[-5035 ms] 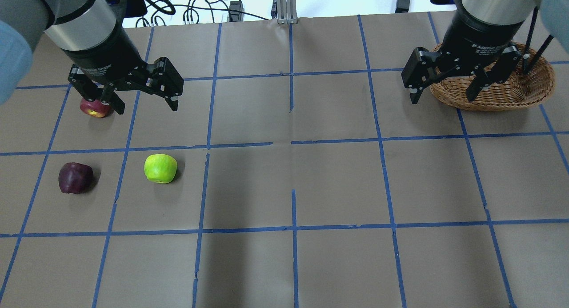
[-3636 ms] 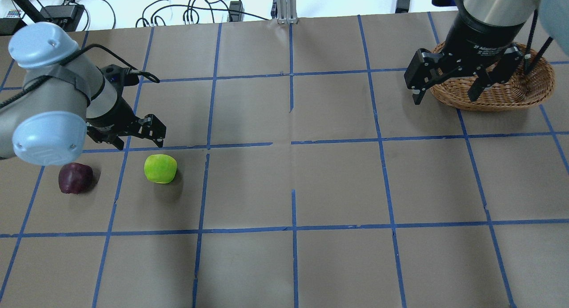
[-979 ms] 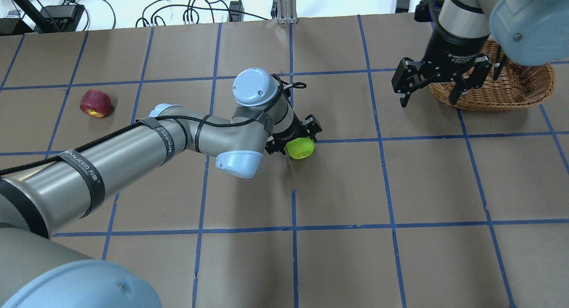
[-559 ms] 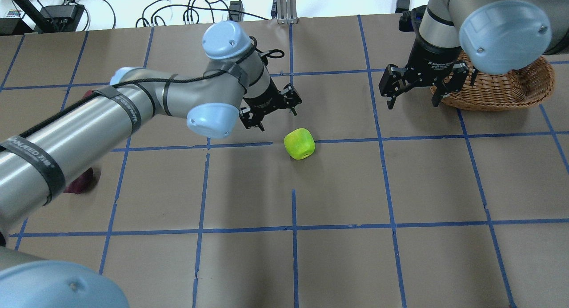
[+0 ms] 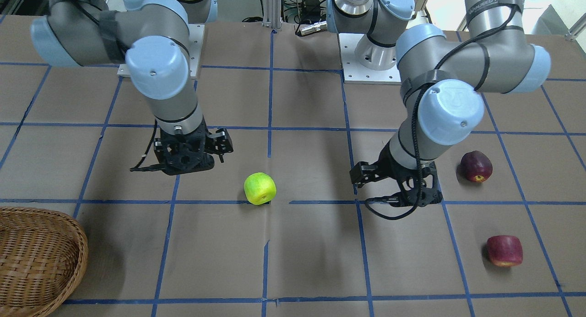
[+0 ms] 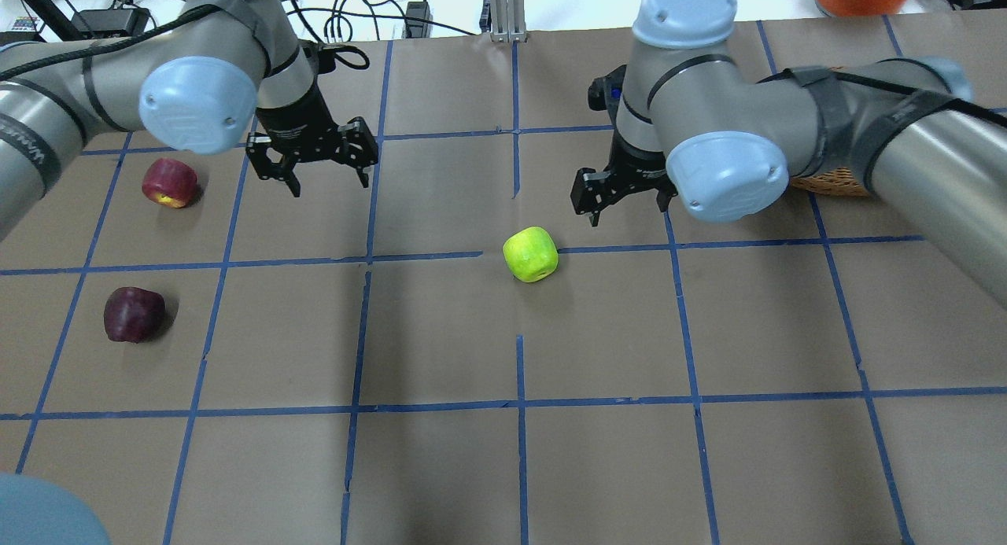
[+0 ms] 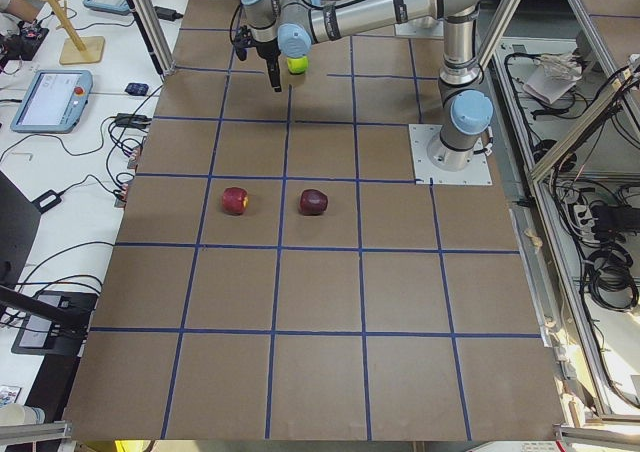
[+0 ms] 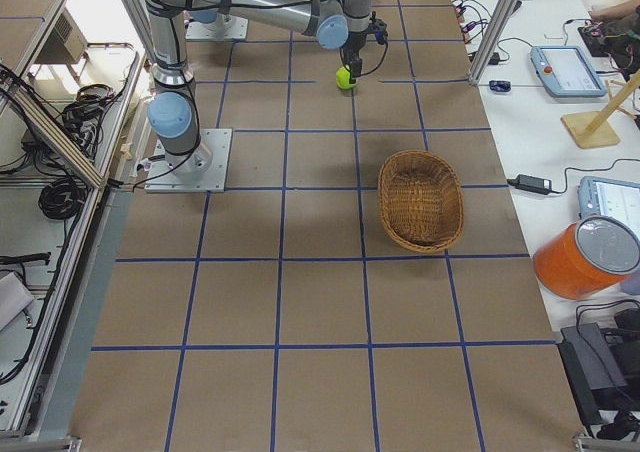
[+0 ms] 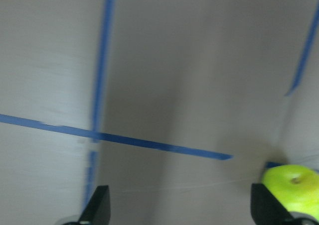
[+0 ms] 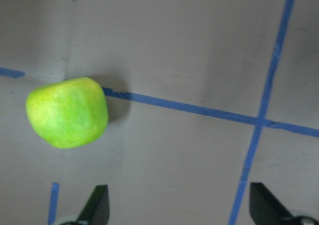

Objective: Put all apples into basket
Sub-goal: 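Lower the right gripper onto the green apple while the left reaches the dark red apple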

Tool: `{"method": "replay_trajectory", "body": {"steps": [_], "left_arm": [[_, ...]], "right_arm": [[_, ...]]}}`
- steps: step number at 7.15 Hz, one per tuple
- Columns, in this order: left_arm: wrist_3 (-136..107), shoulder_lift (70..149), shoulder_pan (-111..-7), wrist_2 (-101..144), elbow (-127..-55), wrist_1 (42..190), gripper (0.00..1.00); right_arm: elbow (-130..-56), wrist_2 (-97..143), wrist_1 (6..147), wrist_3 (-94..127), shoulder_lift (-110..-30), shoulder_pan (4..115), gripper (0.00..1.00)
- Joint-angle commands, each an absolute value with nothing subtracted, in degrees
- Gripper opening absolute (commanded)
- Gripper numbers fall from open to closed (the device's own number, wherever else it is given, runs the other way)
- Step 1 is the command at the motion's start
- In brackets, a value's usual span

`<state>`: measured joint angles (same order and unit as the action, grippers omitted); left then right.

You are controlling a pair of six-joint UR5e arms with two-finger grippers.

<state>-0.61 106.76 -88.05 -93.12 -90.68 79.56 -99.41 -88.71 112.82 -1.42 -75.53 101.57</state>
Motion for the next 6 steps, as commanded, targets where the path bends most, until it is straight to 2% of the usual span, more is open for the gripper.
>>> {"method": "replay_trajectory", "body": {"steps": [1,4,6], "left_arm": [[14.8,102.15,-81.94,-102.56,-95.16,80.34,1.0],[35.54,99.85,-66.14,-101.95,-101.58,77.98,1.0],[47.83,100.28,-58.23,-100.82,-110.08,63.37,1.0]], "right_arm": [[-99.32,-82.04,117.66,-1.32,-69.38,105.73,1.0],[-99.58,-79.39,121.38,-1.49,-66.28,106.0,1.0],[-100.1,-77.43,122.95,-1.67,-64.17,106.0,1.0]]}}
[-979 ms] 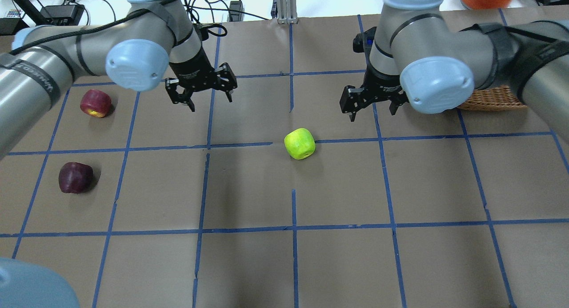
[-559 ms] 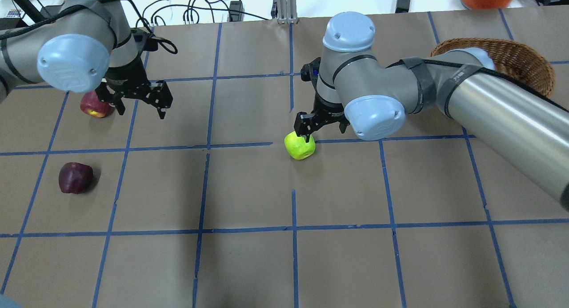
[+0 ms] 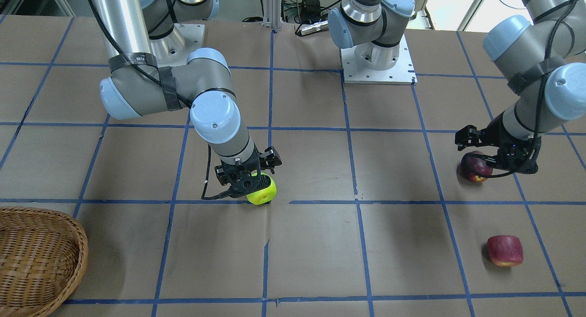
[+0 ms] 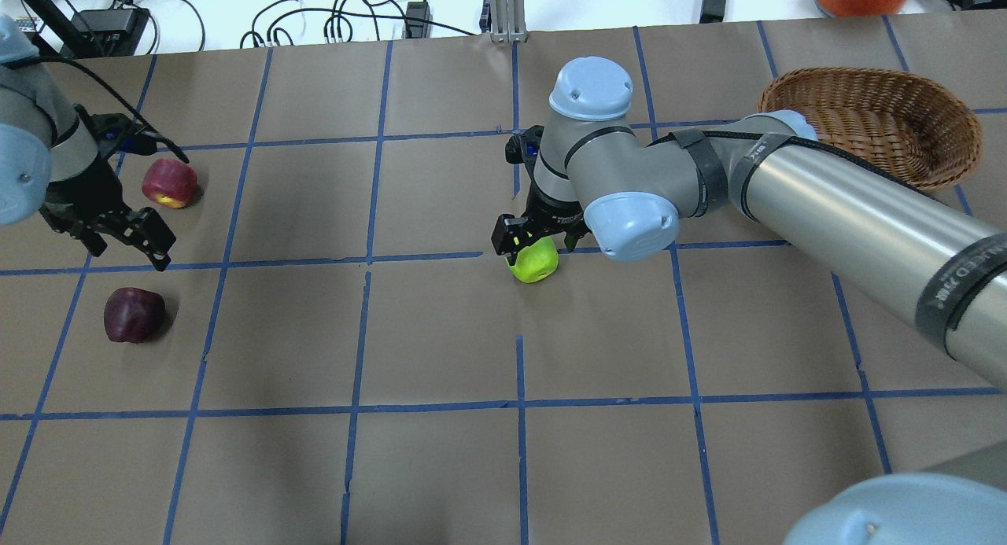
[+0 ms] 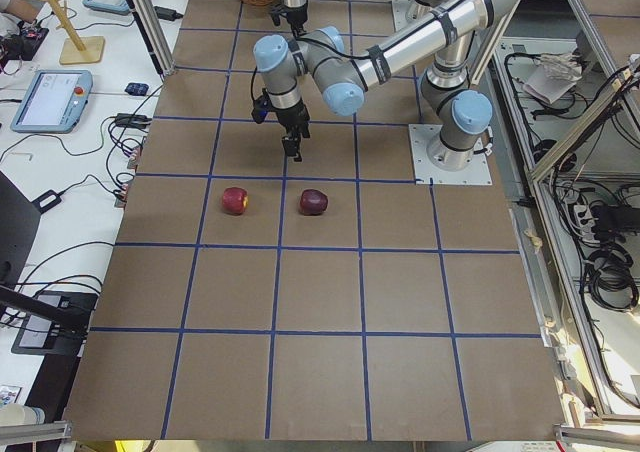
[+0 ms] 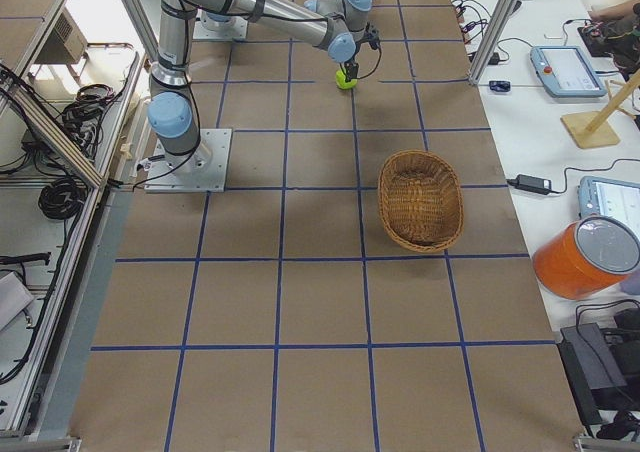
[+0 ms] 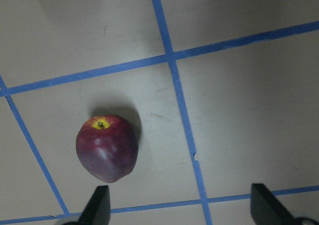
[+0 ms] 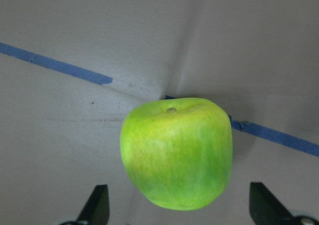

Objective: Put all apples into basket
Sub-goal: 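Grasp the green apple with the right gripper while the left grasps the dark red apple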

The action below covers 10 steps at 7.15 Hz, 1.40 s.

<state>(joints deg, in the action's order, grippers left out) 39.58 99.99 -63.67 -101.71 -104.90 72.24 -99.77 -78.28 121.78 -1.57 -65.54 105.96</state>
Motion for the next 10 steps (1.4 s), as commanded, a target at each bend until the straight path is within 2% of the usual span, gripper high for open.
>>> {"method": "replay_trajectory", "body": {"steps": [1,2,3,4,6,7,8,9,10], "left_arm": [[50.95,101.85,-54.44,-96.11,-113.61,57.28,1.0],[51.15,102.65,-53.01,-94.41,-115.99,54.78,1.0],[50.98,103.79,-52.74,-94.13,-116.28,54.23,1.0],[50.8,105.89,-52.73,-93.96,-116.45,52.58,1.0],[51.06,110.19,-52.73,-93.52,-116.63,46.95,1.0],[50.89,111.17,-52.73,-93.43,-116.63,46.67,1.0],[50.37,111.18,-53.17,-93.6,-116.11,46.84,0.92],[49.75,110.66,-54.22,-93.69,-114.54,50.67,0.6],[46.61,110.13,-56.84,-93.78,-110.95,57.15,0.36]], "right_arm": [[-100.02,-77.43,124.0,-1.84,-62.86,106.08,1.0],[-99.5,-77.69,125.41,-2.19,-61.36,106.08,0.77],[-99.49,-77.87,126.81,-2.28,-61.35,106.0,0.19],[-98.97,-77.78,126.74,-2.2,-62.48,105.91,0.0],[-96.0,-78.74,119.5,-1.32,-70.27,101.9,0.0],[-92.93,-83.1,116.49,-1.41,-71.27,94.99,0.0],[-89.94,-84.71,115.76,-2.28,-70.84,88.48,0.0],[-87.22,-89.34,115.93,-2.37,-70.06,82.5,0.0],[-85.27,-91.91,115.84,-4.81,-68.74,77.48,0.0]]}}
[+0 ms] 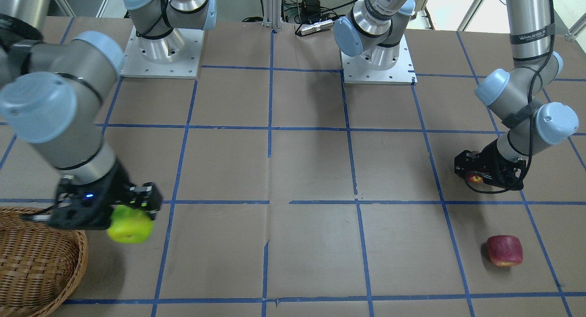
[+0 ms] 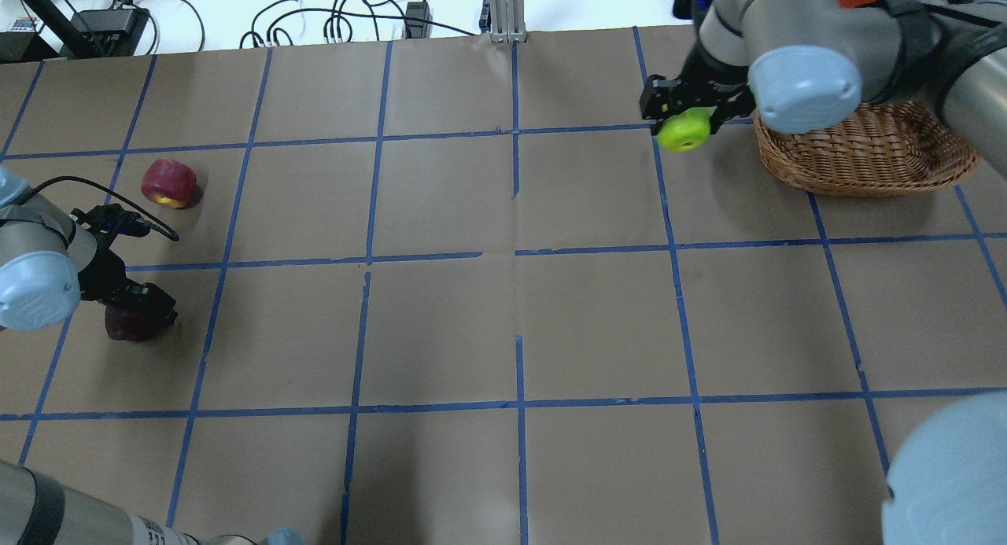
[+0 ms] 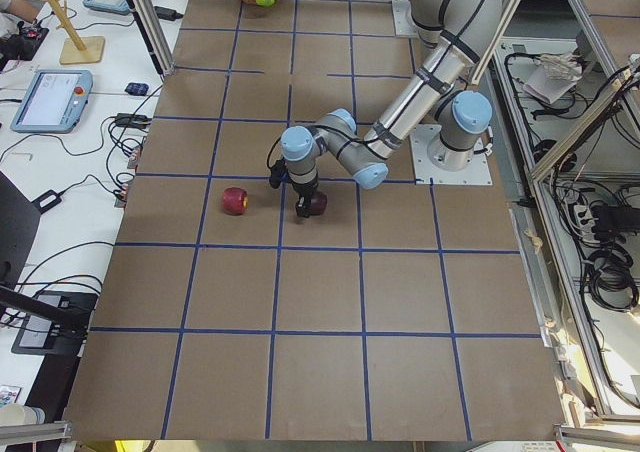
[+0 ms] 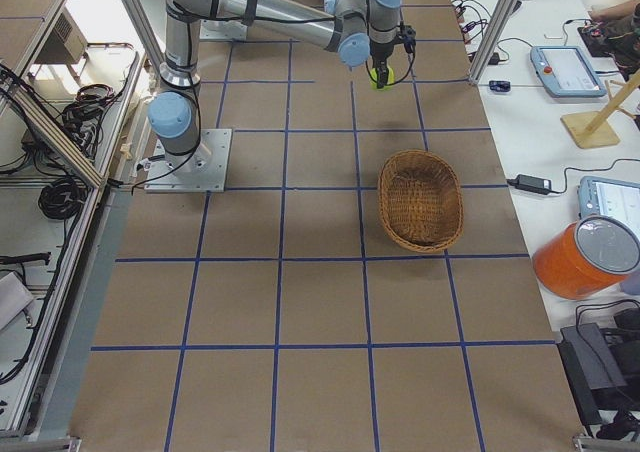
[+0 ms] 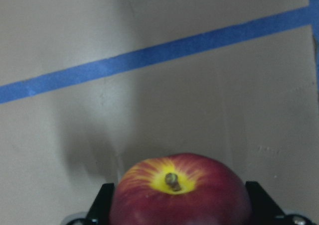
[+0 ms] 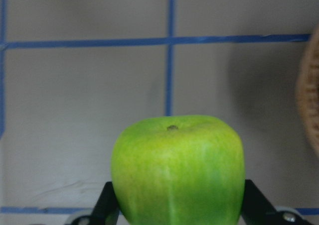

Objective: Put all apples into basket
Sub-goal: 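Carry the green apple into the basket while the left carries the dark red apple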

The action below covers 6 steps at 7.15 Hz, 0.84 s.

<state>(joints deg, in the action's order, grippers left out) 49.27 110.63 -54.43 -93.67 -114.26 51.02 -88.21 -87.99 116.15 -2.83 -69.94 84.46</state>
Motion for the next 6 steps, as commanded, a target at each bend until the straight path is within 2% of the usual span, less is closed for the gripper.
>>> {"method": "replay_trajectory", "body": {"steps": [1,3,4,5,6], "left_arm": [[40.49,109.0,-60.69,-93.43,-106.74,65.31,0.3],[14.73,107.76,-74.54,-87.4,-99.7,75.11,0.3],[1.45,107.75,-82.8,-85.45,-98.45,74.01,0.3],[-9.12,109.93,-90.71,-85.52,-96.96,68.44,0.3],[-19.67,111.34,-98.53,-85.52,-97.29,63.16,0.32]], "right_arm": [[-84.3,-95.5,116.01,-11.71,-66.82,72.73,0.0],[-80.71,-99.57,119.68,-22.45,-60.68,64.37,0.0],[-78.07,-101.93,120.14,-23.28,-57.43,62.77,0.0],[-76.31,-102.3,120.58,-23.12,-54.52,62.14,0.18],[-76.29,-102.22,122.94,-23.03,-53.19,62.05,0.47]]}}
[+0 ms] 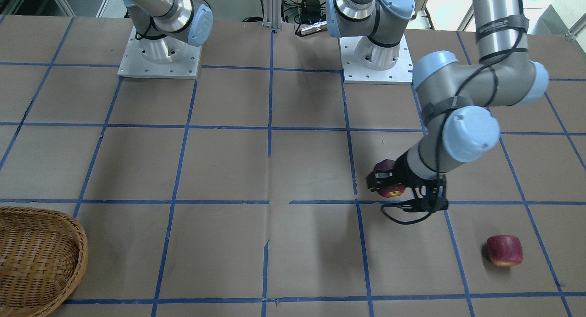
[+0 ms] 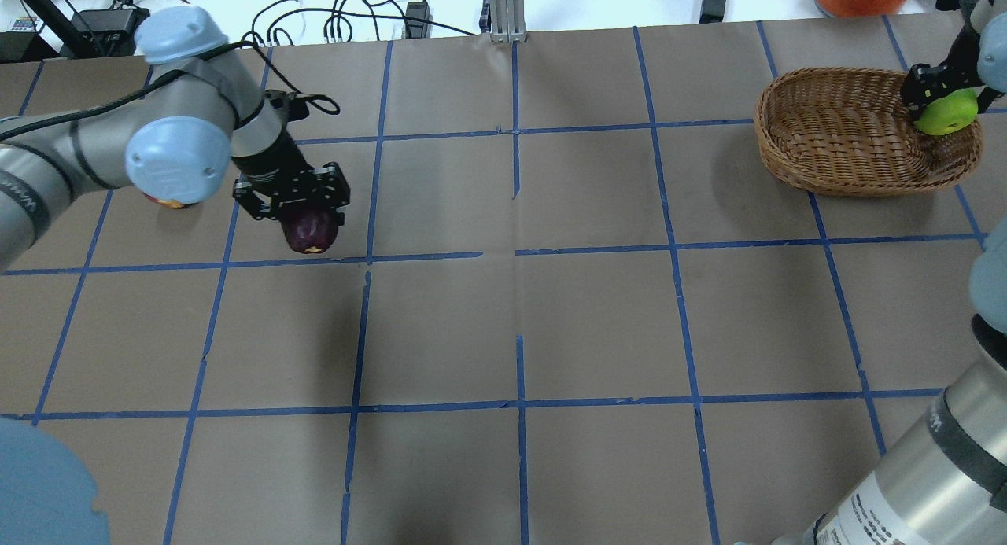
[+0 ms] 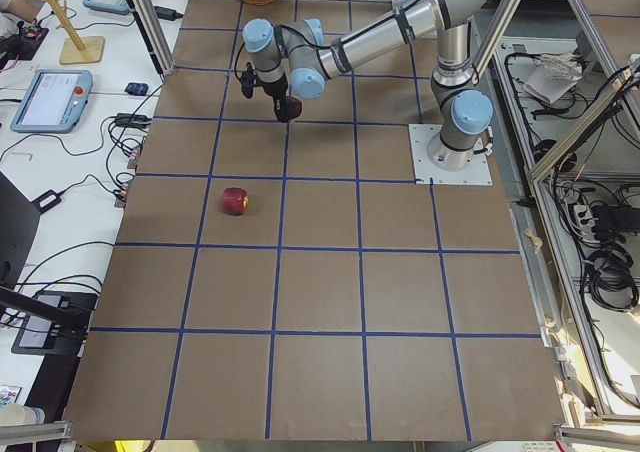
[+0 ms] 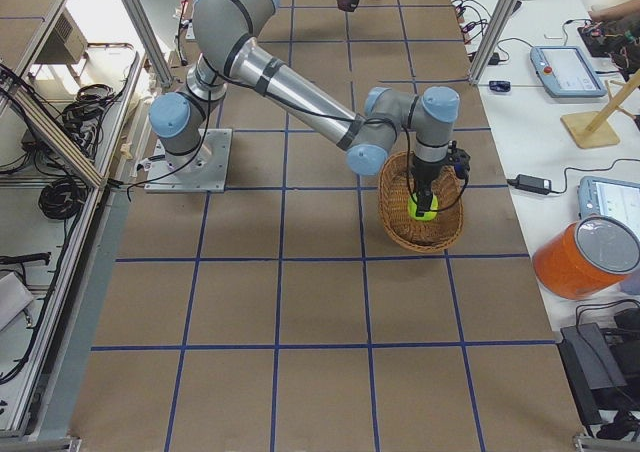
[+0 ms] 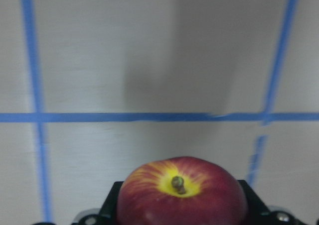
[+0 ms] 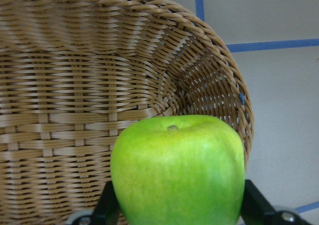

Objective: Put all apples into basket
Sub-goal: 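Carry the green apple into the basket while the left carries the dark red apple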

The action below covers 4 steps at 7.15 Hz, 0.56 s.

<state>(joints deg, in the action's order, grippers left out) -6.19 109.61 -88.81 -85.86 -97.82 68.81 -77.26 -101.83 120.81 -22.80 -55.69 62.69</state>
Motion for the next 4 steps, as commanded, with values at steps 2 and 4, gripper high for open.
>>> {"method": "replay_trajectory", "body": {"steps": [2,4], "left_arm": [[-27.92,116.34,-110.43,-85.78,-98.26,51.66,0.32],[-29.27,120.31,-112.06,-86.22,-98.53,48.97,0.86]], "right_arm": [[-76.11,-101.52,123.14,-22.59,-52.73,62.14,1.0],[-76.11,-101.6,122.08,-22.5,-53.43,62.75,1.0]]}}
